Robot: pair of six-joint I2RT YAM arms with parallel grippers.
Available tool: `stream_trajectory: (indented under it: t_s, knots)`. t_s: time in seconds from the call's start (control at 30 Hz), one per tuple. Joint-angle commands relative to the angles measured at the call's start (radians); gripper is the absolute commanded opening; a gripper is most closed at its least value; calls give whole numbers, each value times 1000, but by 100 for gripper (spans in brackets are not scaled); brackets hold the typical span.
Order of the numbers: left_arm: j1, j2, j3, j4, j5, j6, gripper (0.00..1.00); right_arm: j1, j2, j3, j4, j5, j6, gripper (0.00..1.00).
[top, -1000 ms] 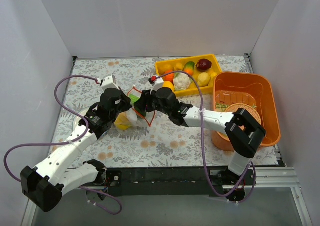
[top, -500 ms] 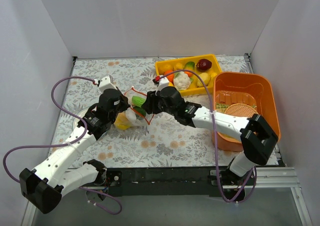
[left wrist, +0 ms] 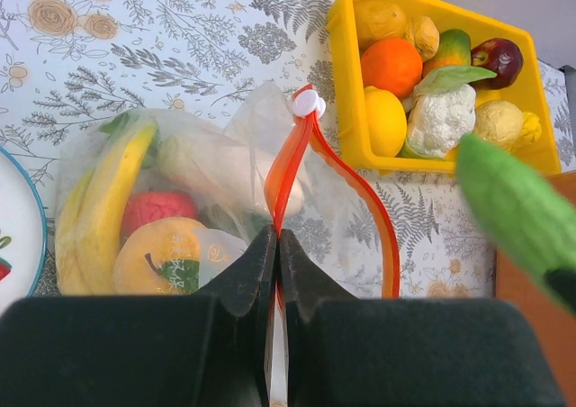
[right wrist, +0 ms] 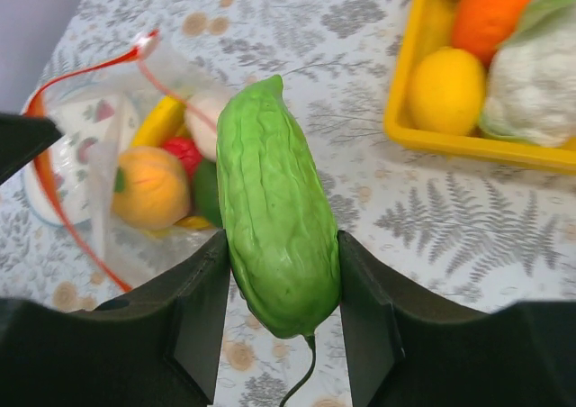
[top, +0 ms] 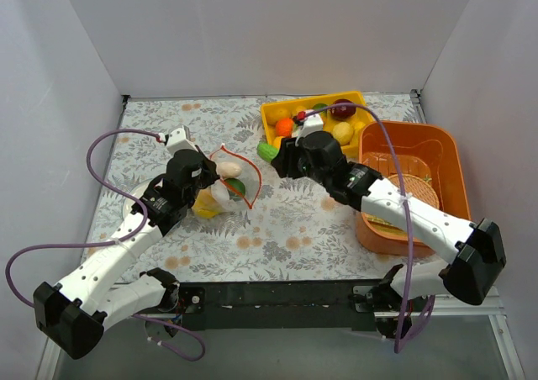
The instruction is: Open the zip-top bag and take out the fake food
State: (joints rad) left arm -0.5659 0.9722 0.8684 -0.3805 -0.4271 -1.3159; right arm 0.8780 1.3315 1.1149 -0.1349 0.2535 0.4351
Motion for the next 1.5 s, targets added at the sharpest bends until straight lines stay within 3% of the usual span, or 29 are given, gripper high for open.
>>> stream_trajectory:
  t_s: [0.0, 0.23, 0.43, 0.63, 1.1, 1.3, 1.4, 1.47]
  knots:
    - [1, -18, -3, 45, 13, 21, 0, -178, 1, 95, -92, 21, -59, 28]
    - [1, -9, 1, 69, 74, 40, 0, -388, 254, 307, -114, 176, -110, 27]
    - [1, 2, 7, 80, 120, 47, 0, -445, 524, 531, -158, 300, -96, 26]
    - [1, -1, 21, 80, 129, 70, 0, -461, 756, 790, -311, 339, -105, 25]
    - [1, 14, 37, 81, 142, 80, 0, -481, 859, 799, -371, 280, -82, 25]
    - [0, 14, 37, 81, 151, 76, 0, -485, 928, 867, -405, 239, -85, 39]
    - [1, 13, 41, 75, 154, 78, 0, -488, 925, 875, -408, 228, -91, 64]
    - [1, 10, 41, 69, 156, 76, 0, -491, 913, 876, -413, 214, -96, 73]
